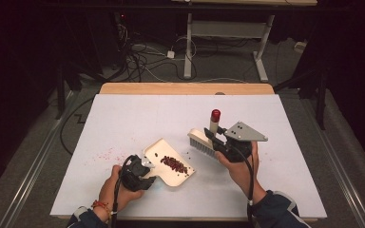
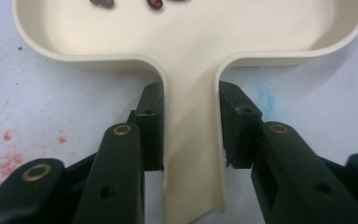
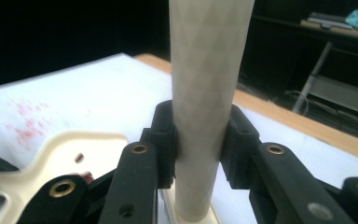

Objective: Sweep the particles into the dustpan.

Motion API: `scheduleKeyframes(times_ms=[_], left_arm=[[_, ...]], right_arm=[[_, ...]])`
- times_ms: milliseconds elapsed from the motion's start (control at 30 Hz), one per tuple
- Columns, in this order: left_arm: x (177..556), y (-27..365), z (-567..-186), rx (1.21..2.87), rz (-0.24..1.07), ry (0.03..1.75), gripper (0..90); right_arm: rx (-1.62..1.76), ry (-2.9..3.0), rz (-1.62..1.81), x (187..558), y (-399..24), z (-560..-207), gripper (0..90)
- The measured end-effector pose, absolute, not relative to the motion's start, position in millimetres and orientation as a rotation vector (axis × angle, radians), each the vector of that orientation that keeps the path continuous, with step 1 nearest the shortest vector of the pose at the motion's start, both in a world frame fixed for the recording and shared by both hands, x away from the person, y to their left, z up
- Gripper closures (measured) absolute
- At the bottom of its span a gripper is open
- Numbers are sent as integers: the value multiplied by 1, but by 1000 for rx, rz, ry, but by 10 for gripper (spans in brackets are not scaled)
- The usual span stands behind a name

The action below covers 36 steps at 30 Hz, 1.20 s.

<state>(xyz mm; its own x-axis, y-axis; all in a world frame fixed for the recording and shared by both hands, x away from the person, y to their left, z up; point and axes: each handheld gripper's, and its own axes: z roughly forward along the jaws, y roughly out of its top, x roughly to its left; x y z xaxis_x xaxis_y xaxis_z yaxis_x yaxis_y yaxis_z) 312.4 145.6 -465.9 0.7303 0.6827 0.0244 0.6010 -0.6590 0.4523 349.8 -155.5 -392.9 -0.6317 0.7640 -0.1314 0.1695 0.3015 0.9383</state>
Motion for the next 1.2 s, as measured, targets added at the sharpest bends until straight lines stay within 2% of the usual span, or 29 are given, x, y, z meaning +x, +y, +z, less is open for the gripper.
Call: scheduleKeyframes(times_ms=[400,800,1033,1200], left_arm=[[313,144,-467,2517,272,985,636],[314,145,-468,2500,263,1000,636],[314,145,-468,2501,264,999,636],[315,147,-468,2500,254,983,636]], right_arm=[[738,2097,1304,337,-133,-401,705],[637,2143,1407,311,-116,-391,706],[664,2088,1423,317,-126,-385,705],[619,2059,1443,337,-119,-390,706]])
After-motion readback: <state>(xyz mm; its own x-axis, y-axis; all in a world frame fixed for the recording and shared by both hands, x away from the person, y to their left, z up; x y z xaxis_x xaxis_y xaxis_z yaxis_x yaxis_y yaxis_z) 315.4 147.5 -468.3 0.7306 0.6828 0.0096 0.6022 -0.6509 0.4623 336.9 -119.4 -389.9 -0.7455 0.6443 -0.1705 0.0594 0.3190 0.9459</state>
